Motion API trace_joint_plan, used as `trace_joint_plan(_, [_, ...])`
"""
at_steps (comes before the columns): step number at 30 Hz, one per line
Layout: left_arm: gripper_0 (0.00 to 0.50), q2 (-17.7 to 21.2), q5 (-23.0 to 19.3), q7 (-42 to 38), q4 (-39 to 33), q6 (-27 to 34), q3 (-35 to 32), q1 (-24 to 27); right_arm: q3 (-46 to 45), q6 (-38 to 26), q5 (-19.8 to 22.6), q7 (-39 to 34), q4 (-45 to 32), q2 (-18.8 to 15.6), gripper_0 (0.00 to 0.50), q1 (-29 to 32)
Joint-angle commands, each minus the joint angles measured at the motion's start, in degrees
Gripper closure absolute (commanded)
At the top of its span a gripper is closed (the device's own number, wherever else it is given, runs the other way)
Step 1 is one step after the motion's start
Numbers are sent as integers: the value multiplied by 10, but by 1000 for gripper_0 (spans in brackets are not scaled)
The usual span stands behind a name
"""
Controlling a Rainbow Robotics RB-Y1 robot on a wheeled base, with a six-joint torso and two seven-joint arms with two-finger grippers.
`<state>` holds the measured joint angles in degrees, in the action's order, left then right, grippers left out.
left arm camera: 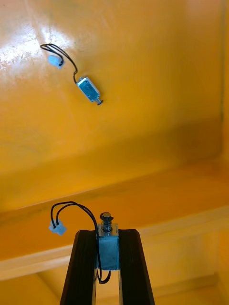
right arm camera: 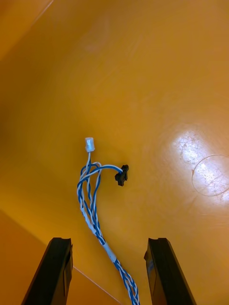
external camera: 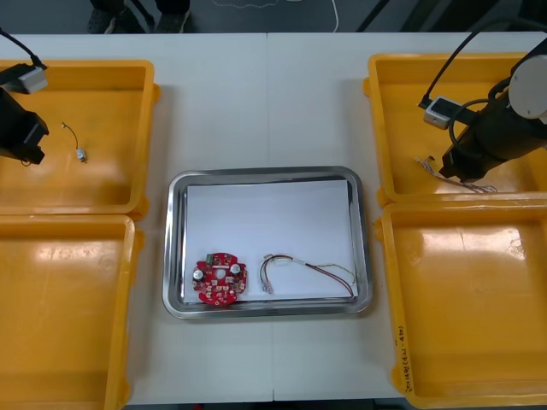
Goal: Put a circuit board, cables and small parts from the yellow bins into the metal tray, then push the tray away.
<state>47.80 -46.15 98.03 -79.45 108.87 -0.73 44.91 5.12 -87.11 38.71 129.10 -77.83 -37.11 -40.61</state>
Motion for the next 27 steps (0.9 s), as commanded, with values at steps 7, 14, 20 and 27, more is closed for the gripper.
trace_joint_plan(7, [500,28,-61,-192,-119,11,1,26,37,17,-15,10,-6,-16,50,4])
trace_joint_plan(14, [500,28,-78,-329,-180,11,52,26,54,33,-29,5,-1,-15,51,4])
trace_joint_plan(20, [500,22,-100,-431,-231,11,85,26,54,67,-18,9,37,-13,53,4])
trace_joint_plan(27, [500,0,-111,-506,-272,11,112,26,60,73,-11,11,40,-13,49,4])
